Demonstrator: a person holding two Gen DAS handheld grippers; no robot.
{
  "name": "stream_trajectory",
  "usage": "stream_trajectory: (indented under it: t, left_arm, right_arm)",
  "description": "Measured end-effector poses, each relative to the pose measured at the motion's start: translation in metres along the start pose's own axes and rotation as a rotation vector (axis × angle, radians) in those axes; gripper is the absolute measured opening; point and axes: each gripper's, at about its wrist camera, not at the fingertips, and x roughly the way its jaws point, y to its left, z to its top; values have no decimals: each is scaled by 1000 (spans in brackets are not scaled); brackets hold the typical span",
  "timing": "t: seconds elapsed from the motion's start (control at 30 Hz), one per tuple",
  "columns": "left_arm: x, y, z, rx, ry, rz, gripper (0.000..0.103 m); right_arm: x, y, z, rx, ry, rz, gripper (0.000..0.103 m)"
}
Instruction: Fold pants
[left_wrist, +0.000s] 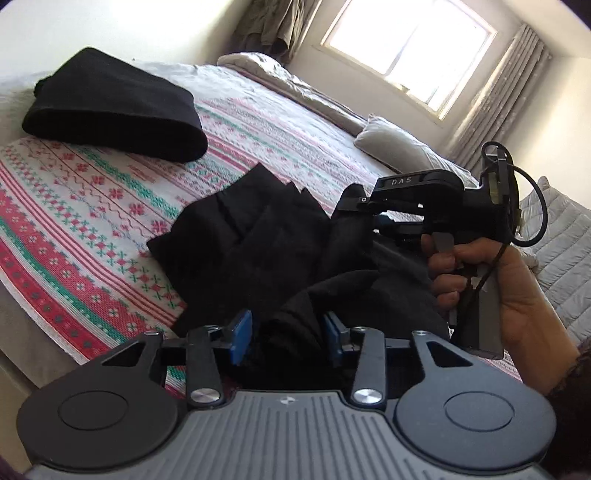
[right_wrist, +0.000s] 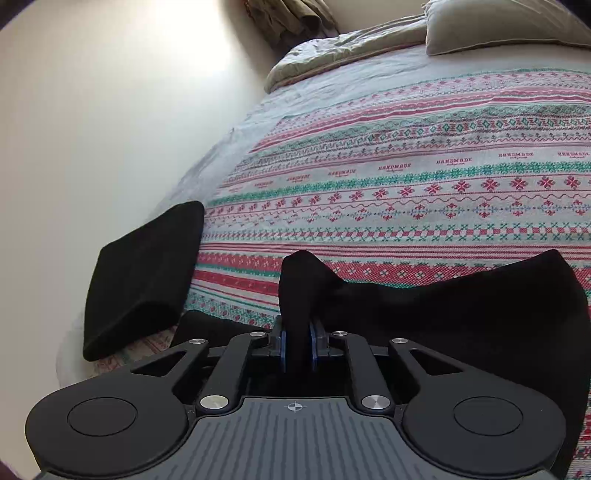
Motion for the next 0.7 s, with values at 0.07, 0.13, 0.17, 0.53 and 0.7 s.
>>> stream_trajectory:
  t: [0.07,0.13,0.17,0.53,0.7]
  left_arm:
    - [-12,1,4,20,-54,7,65]
    - [-18,0,11,57,-90,-19,73]
    - [-18,0,15,87,-91,-47,75]
    - [33,-4,47,181,63,-220,56]
    - [62,7,60,129,121,-260,48]
  right_arm:
    - [1,3,0,13,-3,13,31]
    - [-6,8,1,18,-11,60,48]
    - [-11,10,1,13,-18,78,62]
    - [-80,3,-27,-127,-12,8,69]
    - [-117,-17,-52,-121,-8,-15,69]
